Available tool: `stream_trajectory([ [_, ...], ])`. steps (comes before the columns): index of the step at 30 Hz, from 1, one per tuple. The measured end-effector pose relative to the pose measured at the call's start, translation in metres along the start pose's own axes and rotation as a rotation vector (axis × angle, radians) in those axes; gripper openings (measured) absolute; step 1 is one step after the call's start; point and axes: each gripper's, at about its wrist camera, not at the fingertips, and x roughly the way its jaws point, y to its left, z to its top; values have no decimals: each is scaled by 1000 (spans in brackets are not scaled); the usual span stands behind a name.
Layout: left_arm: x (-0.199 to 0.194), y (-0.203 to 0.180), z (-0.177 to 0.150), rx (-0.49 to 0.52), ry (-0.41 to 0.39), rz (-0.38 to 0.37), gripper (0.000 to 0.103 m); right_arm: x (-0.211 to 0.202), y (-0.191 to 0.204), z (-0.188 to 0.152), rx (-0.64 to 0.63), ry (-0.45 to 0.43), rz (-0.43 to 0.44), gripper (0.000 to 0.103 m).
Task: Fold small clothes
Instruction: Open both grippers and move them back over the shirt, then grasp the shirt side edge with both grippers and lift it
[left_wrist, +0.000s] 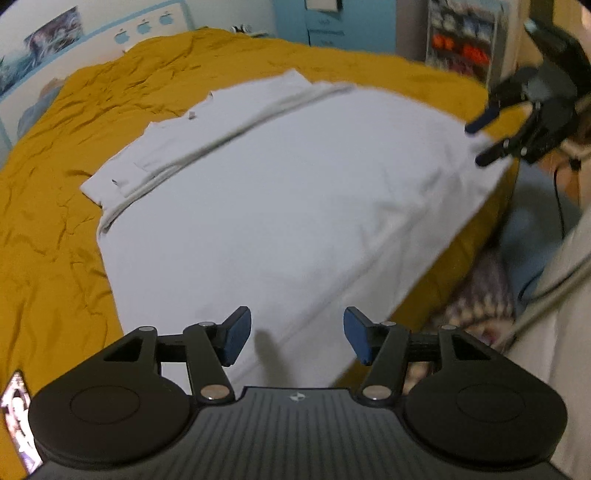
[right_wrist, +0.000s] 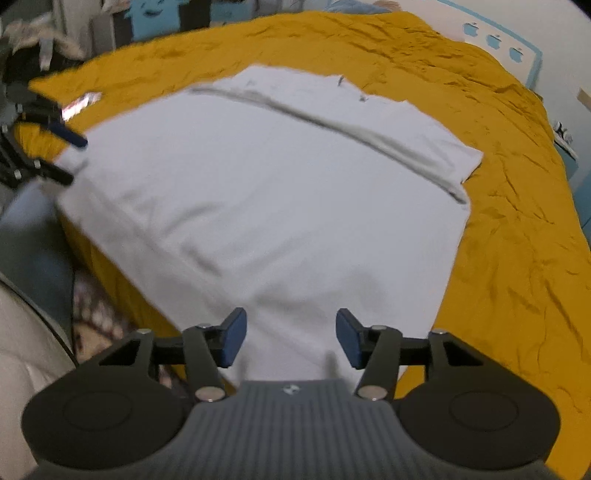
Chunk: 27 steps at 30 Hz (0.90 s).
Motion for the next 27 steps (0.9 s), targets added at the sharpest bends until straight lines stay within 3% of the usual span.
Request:
stream_trajectory([
  [3, 4, -18, -10, 87, 28, 71, 71, 7, 11, -11, -69, 28, -24, 63],
  [8, 23, -51, -29, 286, 78, 163, 78, 16, 22, -28, -143, 50, -60, 65],
  [16, 51, -76, -54, 500, 103, 324, 87, 29, 31, -49, -246, 67, -90, 73],
  [19, 57, -78, -59, 520, 86, 371, 75, 35, 34, -56, -295, 64, -118, 72],
  [25, 48, -69, -58, 465, 35, 363, 55, 41, 43, -68, -463, 61, -209, 50],
  [27, 44, -71, -56, 493, 35, 370, 42, 37, 42, -67, -473, 55, -221, 34],
])
